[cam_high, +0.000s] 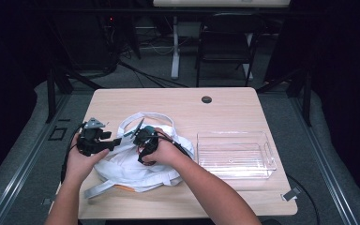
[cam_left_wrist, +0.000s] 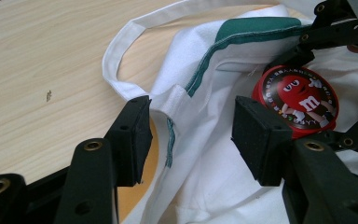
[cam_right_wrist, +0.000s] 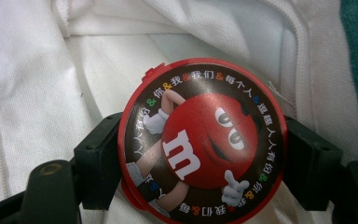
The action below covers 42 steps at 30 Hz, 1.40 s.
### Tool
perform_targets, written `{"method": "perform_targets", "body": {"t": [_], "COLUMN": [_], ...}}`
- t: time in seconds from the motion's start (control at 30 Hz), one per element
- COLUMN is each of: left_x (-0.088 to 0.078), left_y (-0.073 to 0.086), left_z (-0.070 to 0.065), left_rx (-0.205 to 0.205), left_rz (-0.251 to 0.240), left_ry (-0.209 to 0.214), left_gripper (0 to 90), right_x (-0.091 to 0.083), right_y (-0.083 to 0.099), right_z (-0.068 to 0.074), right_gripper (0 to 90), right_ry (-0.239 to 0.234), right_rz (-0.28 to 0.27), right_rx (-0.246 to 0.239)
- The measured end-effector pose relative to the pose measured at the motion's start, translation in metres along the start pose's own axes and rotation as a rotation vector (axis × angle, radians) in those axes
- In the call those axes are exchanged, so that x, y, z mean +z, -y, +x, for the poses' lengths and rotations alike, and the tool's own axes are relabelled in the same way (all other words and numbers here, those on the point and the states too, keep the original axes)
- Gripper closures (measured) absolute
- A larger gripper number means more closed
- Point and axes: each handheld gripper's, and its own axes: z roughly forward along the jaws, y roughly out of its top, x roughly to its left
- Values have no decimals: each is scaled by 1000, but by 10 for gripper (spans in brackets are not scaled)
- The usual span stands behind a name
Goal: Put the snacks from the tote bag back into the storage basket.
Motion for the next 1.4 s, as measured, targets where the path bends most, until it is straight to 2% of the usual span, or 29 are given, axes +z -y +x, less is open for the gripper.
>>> {"method": "perform_targets", "body": {"t": [0.33, 0.7, 0.87, 1.4], "left_x": [0, 0, -1, -1], "left_y": [0, 0, 0, 1], "left_z": [0, 1, 1, 1], "left_rx": [6, -1, -2, -6], "left_rz": [16, 11, 12, -3], "left_ry": [1, 0, 0, -9], "left_gripper": [473, 474, 474, 474], "right_x": [-1, -2, -5, -18], "right_y": [0, -1, -2, -6], "right_z": [1, 3, 3, 9], "right_gripper": [248, 251, 251, 252], "right_ry": [3, 10, 8, -5], "right_rz": [-3, -4, -30, -45], "right_rx": [-4, 3, 13, 19]}}
